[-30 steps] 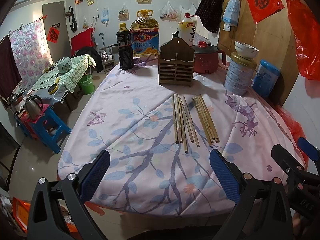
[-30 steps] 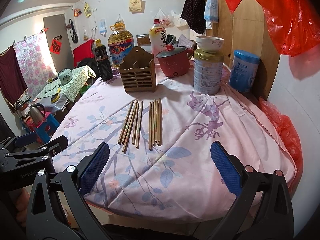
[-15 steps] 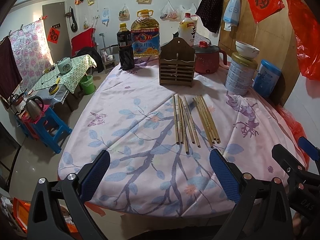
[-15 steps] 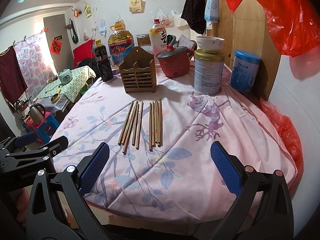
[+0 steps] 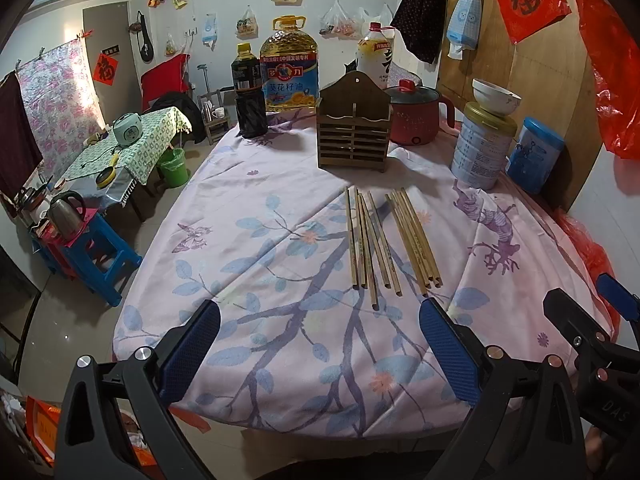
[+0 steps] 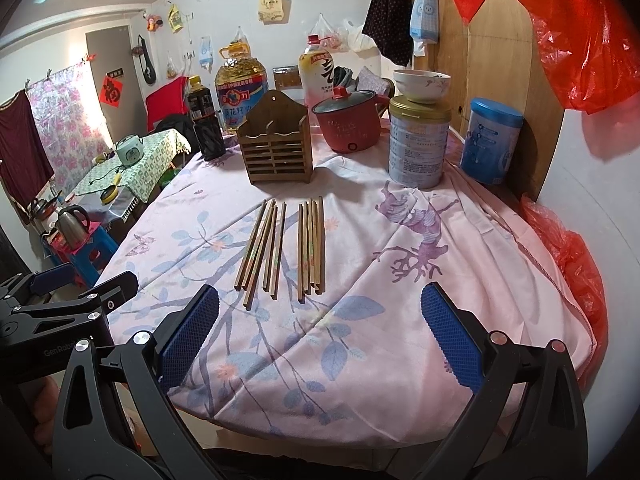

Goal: Organize utensils

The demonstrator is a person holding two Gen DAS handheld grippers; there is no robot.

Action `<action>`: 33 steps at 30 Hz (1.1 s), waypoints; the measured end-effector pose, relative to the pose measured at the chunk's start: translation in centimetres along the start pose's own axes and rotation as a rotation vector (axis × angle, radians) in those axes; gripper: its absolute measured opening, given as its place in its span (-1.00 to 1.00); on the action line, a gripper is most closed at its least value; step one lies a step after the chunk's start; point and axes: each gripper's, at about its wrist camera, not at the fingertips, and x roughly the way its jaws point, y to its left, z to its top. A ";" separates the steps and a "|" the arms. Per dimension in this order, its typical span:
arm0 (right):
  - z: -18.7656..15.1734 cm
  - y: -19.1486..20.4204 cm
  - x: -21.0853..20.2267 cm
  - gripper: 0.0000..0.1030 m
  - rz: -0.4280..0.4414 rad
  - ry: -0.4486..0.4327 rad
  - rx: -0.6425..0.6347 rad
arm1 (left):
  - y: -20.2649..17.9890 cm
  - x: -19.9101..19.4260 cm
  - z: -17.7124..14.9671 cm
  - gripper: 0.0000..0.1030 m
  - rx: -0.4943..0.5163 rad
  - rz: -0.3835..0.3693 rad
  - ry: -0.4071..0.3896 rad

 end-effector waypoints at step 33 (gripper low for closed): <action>0.1 -0.2 0.5 0.89 0.003 0.007 0.002 | 0.3 0.7 -0.2 0.89 -0.003 0.006 0.018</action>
